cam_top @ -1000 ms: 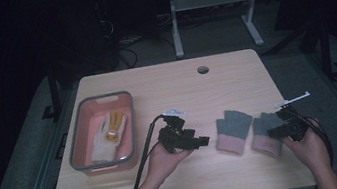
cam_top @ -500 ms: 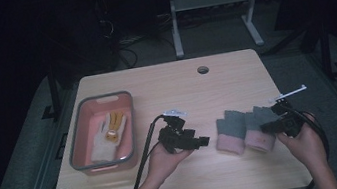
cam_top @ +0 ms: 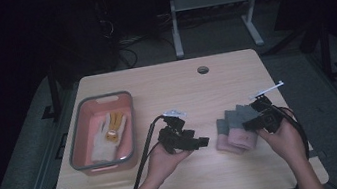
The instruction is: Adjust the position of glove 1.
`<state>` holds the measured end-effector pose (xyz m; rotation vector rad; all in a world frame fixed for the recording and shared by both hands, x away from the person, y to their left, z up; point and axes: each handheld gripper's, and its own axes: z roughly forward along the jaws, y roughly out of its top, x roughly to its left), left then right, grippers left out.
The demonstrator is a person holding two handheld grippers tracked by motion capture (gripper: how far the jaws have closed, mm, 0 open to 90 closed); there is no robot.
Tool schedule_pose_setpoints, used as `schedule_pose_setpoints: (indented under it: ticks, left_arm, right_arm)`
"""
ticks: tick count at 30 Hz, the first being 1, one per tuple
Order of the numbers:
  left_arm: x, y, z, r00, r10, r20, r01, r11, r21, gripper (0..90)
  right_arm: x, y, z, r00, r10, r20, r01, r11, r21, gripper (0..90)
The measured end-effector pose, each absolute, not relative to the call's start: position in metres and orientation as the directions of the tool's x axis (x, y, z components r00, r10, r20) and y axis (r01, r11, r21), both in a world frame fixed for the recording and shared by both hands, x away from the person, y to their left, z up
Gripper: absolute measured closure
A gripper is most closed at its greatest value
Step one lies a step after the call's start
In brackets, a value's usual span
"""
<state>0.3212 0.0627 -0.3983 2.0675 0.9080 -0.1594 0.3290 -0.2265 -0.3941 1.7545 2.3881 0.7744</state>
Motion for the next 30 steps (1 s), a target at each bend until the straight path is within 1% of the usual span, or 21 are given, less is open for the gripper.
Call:
schedule_pose_setpoints:
  ticks: [11, 20, 26, 30]
  left_arm:
    - [0.322, 0.066, -0.4, 0.724, 0.553, -0.413, 0.658, -0.373, 0.654, 32.2]
    - [0.324, 0.063, -0.403, 0.722, 0.553, -0.416, 0.663, -0.379, 0.646, 32.2]
    - [0.325, 0.057, -0.407, 0.72, 0.553, -0.418, 0.667, -0.387, 0.637, 32.3]
    - [0.328, 0.052, -0.409, 0.715, 0.554, -0.427, 0.675, -0.386, 0.628, 32.5]
  right_arm:
    - [0.342, -0.204, -0.403, -0.344, 0.908, 0.239, 0.881, 0.225, 0.416, 85.1]
    - [0.347, -0.2, -0.411, -0.335, 0.913, 0.233, 0.889, 0.224, 0.399, 83.5]
    - [0.348, -0.203, -0.421, -0.319, 0.915, 0.246, 0.898, 0.208, 0.388, 78.0]
    - [0.346, -0.207, -0.419, -0.32, 0.911, 0.258, 0.891, 0.197, 0.41, 70.9]
